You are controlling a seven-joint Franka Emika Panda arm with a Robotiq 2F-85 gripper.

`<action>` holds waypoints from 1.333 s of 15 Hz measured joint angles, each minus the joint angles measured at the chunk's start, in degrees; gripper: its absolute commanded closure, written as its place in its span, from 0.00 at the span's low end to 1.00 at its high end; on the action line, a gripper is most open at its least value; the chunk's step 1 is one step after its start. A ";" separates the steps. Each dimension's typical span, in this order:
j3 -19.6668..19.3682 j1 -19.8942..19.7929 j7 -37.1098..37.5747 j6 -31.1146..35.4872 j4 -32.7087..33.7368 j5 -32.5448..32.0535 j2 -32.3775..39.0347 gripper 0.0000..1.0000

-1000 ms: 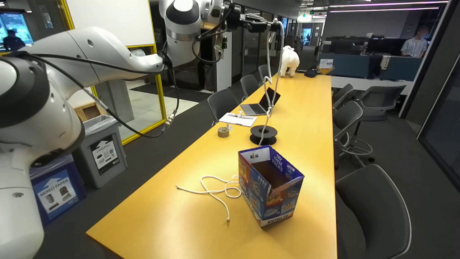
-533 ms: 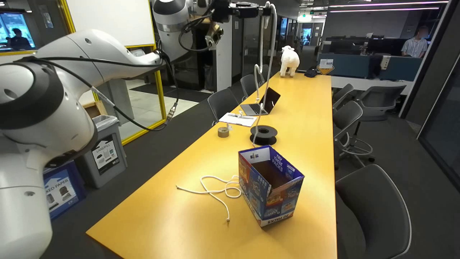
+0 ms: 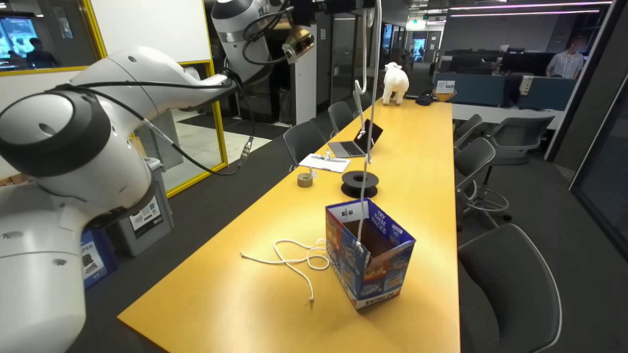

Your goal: Pick up the ropes from the table and put them in the box

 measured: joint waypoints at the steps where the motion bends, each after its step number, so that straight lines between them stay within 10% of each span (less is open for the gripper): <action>1: 0.09 -0.37 -0.03 -0.02 0.00 -0.02 0.01 0.94; 20: 10.66 -6.70 -1.67 1.46 0.57 5.25 -0.80 0.95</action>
